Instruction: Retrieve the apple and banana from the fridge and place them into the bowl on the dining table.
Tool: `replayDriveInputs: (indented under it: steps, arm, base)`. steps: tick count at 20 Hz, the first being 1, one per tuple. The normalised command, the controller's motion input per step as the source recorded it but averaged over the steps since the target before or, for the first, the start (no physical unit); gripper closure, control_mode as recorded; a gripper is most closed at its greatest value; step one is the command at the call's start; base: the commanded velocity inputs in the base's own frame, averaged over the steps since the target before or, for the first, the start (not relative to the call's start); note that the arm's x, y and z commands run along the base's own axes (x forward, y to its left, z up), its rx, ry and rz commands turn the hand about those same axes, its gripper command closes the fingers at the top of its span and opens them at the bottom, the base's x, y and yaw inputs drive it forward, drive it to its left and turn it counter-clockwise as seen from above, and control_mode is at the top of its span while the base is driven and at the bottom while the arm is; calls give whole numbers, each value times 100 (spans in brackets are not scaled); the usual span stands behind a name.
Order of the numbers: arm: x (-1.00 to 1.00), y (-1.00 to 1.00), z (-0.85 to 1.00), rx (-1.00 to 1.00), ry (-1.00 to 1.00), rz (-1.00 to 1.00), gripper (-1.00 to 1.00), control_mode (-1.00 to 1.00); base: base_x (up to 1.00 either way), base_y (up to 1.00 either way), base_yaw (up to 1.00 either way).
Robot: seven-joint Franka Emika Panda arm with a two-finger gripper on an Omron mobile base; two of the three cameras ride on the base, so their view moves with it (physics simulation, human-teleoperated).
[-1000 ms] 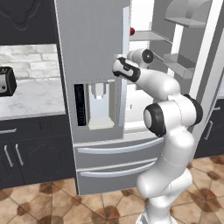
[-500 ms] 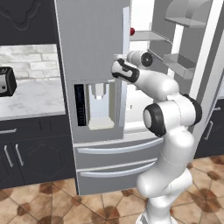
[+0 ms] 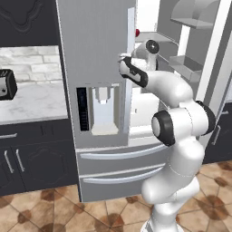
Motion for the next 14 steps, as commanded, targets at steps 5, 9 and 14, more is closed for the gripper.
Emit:
replayDriveInputs:
  steps: [5, 9, 14]
  arm:
    - [-96, 37, 22, -1, 19, 0, 100, -100]
    - [-100, 65, 21, -3, 8, 0, 100, -100]
    - [-97, 80, 18, -9, 0, 0, 100, -100]
  base:
    - [0, 0, 0]
    - [0, 0, 0]
    - [0, 0, 0]
